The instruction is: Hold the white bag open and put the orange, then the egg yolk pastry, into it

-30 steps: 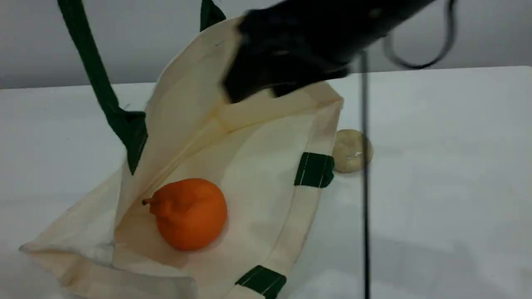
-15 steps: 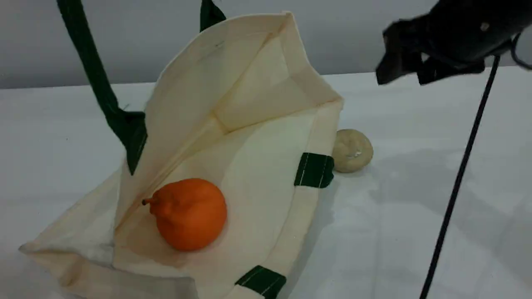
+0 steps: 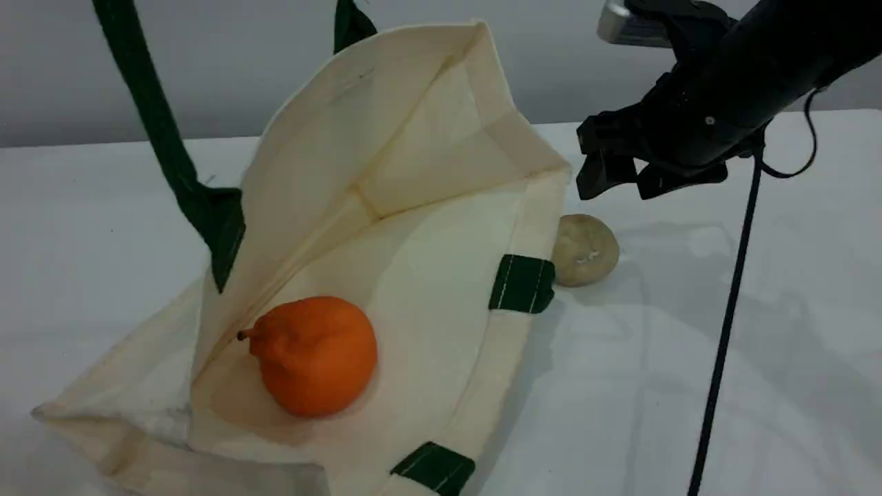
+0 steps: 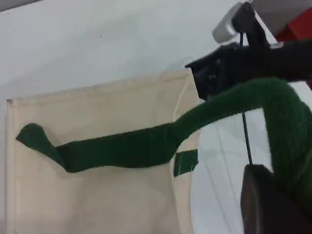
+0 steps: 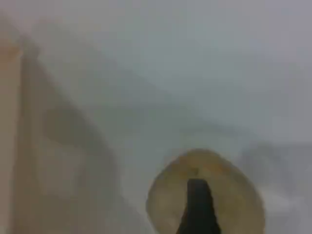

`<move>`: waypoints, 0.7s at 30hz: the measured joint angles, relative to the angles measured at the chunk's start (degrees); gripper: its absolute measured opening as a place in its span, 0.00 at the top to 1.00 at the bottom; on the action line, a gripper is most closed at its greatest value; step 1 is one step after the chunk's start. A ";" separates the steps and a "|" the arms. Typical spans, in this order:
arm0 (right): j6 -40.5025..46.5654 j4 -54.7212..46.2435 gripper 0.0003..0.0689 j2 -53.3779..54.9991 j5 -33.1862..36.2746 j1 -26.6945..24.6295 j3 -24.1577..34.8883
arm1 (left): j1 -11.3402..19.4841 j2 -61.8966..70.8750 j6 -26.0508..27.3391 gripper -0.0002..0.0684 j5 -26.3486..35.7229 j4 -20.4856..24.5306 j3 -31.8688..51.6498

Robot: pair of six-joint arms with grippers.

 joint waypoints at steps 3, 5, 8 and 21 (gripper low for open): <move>-1.31 0.92 0.31 2.15 0.00 -0.05 -1.51 | 0.00 0.00 0.00 0.90 0.17 -0.06 0.00; -1.61 1.86 0.31 3.66 0.45 -0.05 -2.42 | 0.00 0.00 -0.05 0.90 0.29 -0.06 0.00; -2.33 3.06 0.31 5.59 1.52 -0.05 -3.22 | 0.00 0.00 -0.05 0.90 0.35 -0.06 0.00; -5.09 5.14 0.32 8.95 -0.92 -0.05 -4.37 | 0.00 0.00 -0.05 0.90 0.79 -0.06 0.00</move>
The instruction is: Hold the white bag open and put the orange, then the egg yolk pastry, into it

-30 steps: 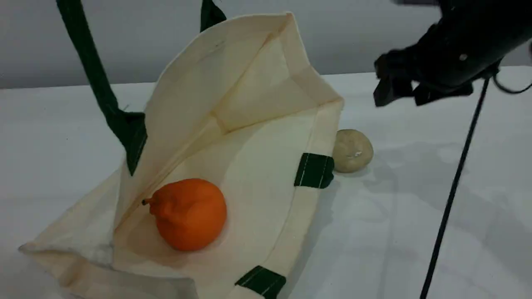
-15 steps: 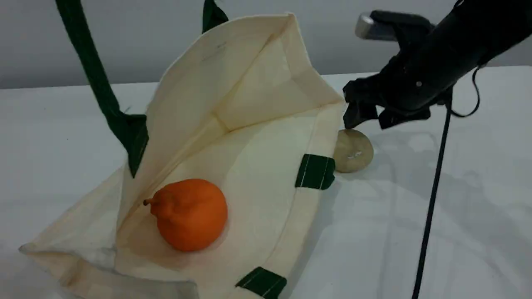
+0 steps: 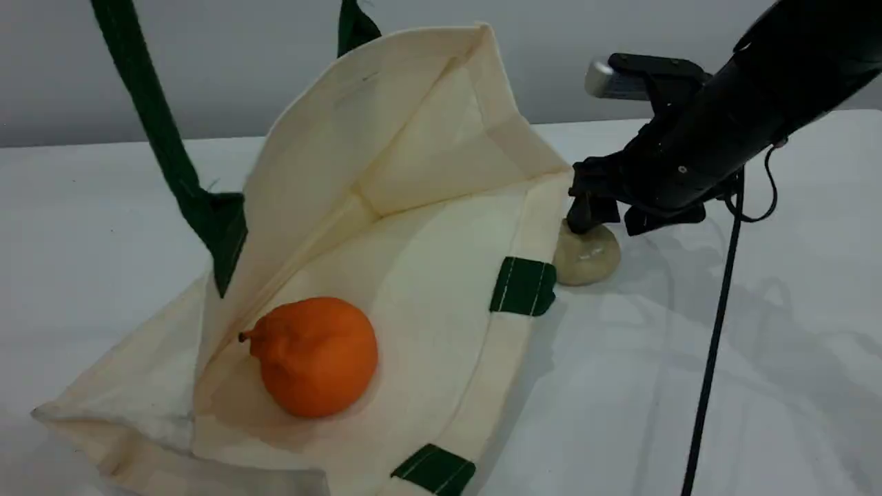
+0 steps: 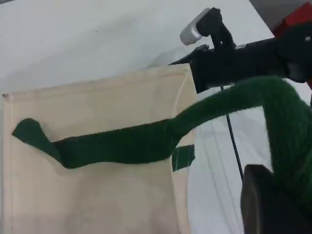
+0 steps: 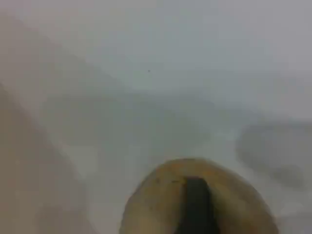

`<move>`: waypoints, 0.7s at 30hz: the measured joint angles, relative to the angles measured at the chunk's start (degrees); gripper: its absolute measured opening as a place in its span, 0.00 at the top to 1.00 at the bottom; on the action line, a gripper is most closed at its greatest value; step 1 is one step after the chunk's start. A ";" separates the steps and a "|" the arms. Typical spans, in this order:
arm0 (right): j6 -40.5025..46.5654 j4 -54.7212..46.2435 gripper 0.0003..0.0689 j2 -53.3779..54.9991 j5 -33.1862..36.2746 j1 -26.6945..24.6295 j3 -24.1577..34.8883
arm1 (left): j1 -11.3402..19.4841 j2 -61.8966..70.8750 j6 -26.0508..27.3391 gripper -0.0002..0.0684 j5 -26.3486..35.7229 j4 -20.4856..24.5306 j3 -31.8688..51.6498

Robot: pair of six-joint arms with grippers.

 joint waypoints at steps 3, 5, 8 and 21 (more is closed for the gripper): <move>-0.27 0.15 0.37 0.00 0.45 0.00 0.05 | 0.00 0.00 0.00 0.90 0.00 0.00 0.00; -0.90 0.25 0.41 0.06 0.98 0.00 0.05 | 0.00 0.00 0.00 0.90 0.04 0.00 0.00; -1.64 0.60 0.44 0.10 1.27 0.00 0.05 | 0.00 0.00 -0.02 0.90 0.07 -0.13 0.00; -2.11 2.07 0.63 2.98 2.24 0.00 -0.01 | 0.00 0.00 -0.07 0.90 0.24 -0.19 0.00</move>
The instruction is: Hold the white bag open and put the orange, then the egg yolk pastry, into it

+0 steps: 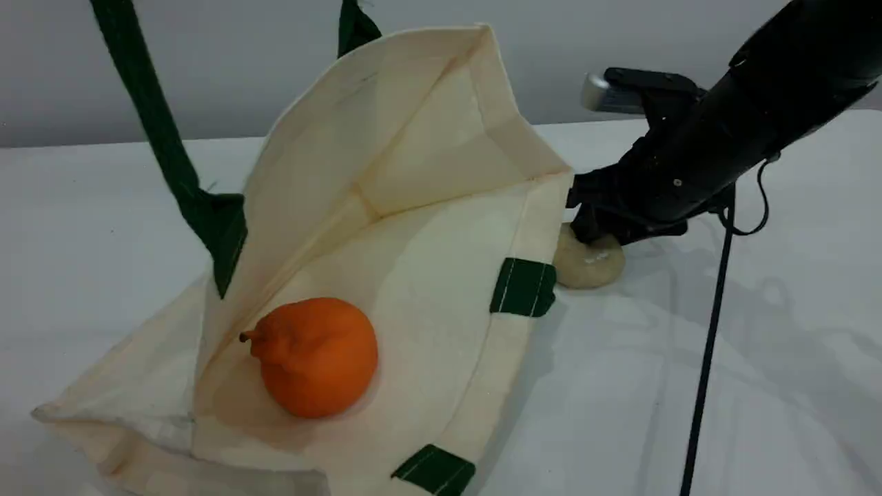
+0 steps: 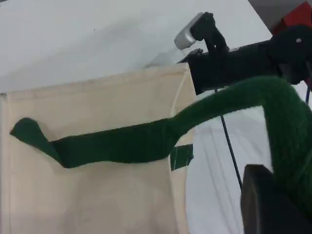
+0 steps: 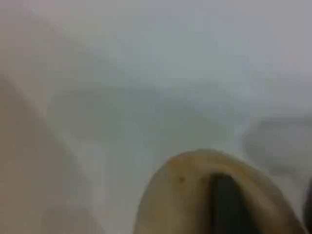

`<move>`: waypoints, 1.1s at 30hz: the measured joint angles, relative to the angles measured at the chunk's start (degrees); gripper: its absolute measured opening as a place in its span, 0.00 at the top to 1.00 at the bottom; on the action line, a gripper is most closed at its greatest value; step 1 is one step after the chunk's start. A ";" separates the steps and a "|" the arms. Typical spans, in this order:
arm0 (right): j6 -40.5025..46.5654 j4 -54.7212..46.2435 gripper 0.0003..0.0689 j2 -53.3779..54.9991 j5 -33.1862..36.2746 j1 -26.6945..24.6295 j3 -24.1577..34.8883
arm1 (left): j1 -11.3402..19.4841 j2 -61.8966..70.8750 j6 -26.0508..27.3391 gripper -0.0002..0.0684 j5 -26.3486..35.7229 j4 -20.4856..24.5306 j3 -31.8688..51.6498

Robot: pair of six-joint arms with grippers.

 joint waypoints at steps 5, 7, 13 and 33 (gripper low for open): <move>-0.41 -0.81 0.90 0.04 0.62 -0.06 0.00 | 0.00 0.00 0.00 0.90 0.00 0.00 0.00; -0.41 -1.15 0.91 -0.08 0.83 -0.06 0.05 | 0.00 -0.03 0.00 0.90 0.00 0.05 0.00; 2.80 -7.09 0.93 -2.98 3.54 -1.47 0.51 | 0.00 -0.03 0.05 0.90 -0.06 0.11 0.00; 15.61 -23.53 0.98 -16.81 25.98 -14.09 4.43 | 0.00 -0.03 0.05 0.90 -0.65 0.17 0.00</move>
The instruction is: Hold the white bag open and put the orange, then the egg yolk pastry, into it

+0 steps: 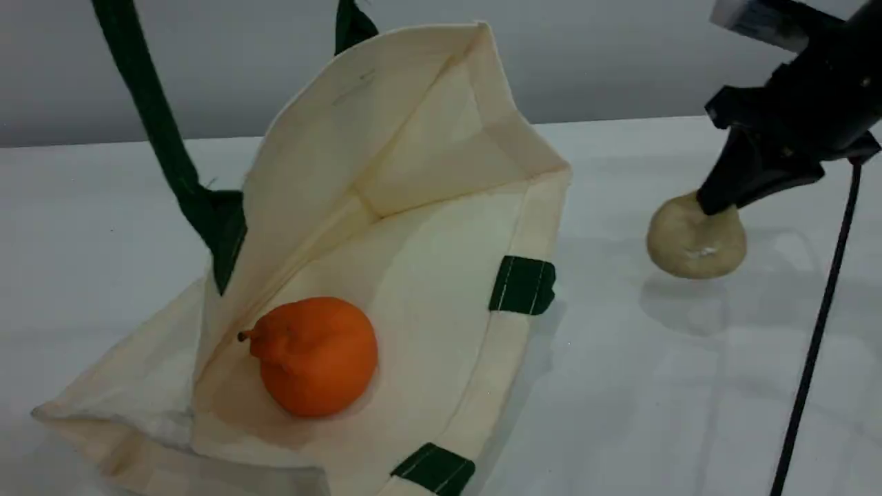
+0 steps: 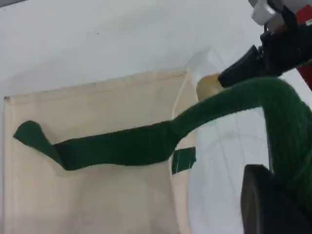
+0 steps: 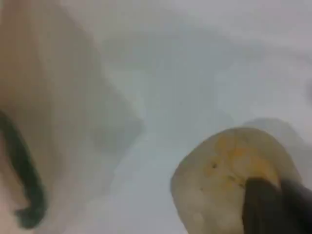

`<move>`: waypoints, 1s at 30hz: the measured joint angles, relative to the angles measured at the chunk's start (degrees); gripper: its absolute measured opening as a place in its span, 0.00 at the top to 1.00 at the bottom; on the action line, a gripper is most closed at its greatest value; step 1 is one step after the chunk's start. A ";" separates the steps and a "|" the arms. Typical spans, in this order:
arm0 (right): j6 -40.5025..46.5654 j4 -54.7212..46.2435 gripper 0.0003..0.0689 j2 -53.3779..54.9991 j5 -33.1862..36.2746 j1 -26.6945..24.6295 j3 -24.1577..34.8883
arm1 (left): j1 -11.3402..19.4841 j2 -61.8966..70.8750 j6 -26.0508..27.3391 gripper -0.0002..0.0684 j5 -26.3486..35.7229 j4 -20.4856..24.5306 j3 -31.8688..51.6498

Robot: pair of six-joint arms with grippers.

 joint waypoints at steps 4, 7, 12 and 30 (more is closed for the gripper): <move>-0.93 1.45 0.98 -1.13 4.35 -0.05 -0.05 | 0.00 0.00 0.00 0.90 0.00 -0.18 0.00; -5.17 5.36 0.98 -1.60 8.84 0.26 -0.05 | 0.00 0.00 0.00 0.90 0.00 -0.18 0.00; -14.42 15.02 0.98 -1.84 15.94 0.98 1.87 | 0.00 0.00 0.00 0.90 0.00 -0.18 0.00; -27.19 31.62 0.98 -14.36 13.43 4.94 19.47 | 0.00 0.00 -0.05 0.90 0.05 -0.17 0.00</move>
